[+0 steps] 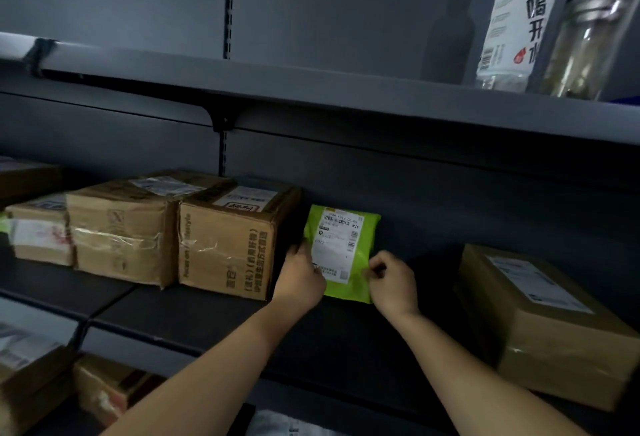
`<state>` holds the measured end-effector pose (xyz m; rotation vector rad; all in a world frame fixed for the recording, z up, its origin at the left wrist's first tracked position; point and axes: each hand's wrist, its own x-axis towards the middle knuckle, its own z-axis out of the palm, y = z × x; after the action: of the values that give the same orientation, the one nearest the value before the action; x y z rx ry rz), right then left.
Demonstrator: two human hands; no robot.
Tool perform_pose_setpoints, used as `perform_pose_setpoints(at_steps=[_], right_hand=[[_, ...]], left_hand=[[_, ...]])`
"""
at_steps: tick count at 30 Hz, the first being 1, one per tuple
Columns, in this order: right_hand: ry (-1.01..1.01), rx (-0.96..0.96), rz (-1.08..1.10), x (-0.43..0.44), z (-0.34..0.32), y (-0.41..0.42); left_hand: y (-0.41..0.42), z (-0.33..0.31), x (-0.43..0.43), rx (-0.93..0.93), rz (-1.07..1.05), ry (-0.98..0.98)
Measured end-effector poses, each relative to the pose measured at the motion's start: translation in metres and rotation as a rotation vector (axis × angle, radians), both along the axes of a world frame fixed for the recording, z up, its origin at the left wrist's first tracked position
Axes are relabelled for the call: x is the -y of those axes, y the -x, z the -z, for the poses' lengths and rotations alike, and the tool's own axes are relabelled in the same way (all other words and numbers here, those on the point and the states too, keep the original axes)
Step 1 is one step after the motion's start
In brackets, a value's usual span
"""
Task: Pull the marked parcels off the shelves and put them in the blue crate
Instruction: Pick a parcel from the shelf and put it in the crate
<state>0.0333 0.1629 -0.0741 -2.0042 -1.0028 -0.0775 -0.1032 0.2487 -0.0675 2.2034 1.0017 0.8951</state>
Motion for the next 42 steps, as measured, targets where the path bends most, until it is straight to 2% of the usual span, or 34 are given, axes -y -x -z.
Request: perform_pose_setpoints(at_steps=[3, 9, 13, 17, 20, 23, 25, 28, 31, 33, 36, 42], right_hand=[[-0.065, 0.055, 0.014, 0.014, -0.001, -0.001], [-0.062, 0.049, 0.023, 0.033, -0.007, -0.009], [0.011, 0.005, 0.02, 0.041, -0.006, -0.012], [0.157, -0.088, 0.043, 0.046, -0.002, -0.017], [0.276, -0.088, 0.059, 0.043, -0.007, -0.012], [0.251, 0.071, 0.092, 0.028, -0.024, 0.006], [0.181, 0.067, 0.007, 0.011, -0.039, 0.031], [0.059, -0.11, -0.17, -0.019, -0.06, 0.076], [-0.003, -0.327, -0.271, -0.043, -0.08, 0.116], [-0.021, -0.47, -0.286, -0.052, -0.087, 0.133], [-0.026, -0.619, -0.282, -0.06, -0.088, 0.146], [-0.104, -0.668, -0.228, -0.059, -0.085, 0.161]], left_hand=[[0.004, -0.001, 0.018, 0.117, 0.063, -0.039], [0.009, -0.006, 0.041, 0.181, 0.1, -0.076], [0.012, -0.009, 0.05, 0.084, 0.104, -0.006], [0.019, -0.012, 0.048, -0.126, 0.165, 0.023], [0.032, -0.032, 0.045, -0.22, 0.15, -0.125], [0.055, -0.064, 0.034, -0.061, 0.037, -0.299], [0.076, -0.084, 0.016, -0.007, -0.035, -0.374], [0.106, -0.1, -0.031, -0.112, -0.112, -0.455], [0.129, -0.104, -0.072, -0.287, -0.199, -0.388], [0.138, -0.104, -0.087, -0.282, -0.172, -0.314], [0.148, -0.105, -0.095, -0.176, -0.126, -0.19], [0.163, -0.113, -0.098, -0.2, -0.055, -0.04]])
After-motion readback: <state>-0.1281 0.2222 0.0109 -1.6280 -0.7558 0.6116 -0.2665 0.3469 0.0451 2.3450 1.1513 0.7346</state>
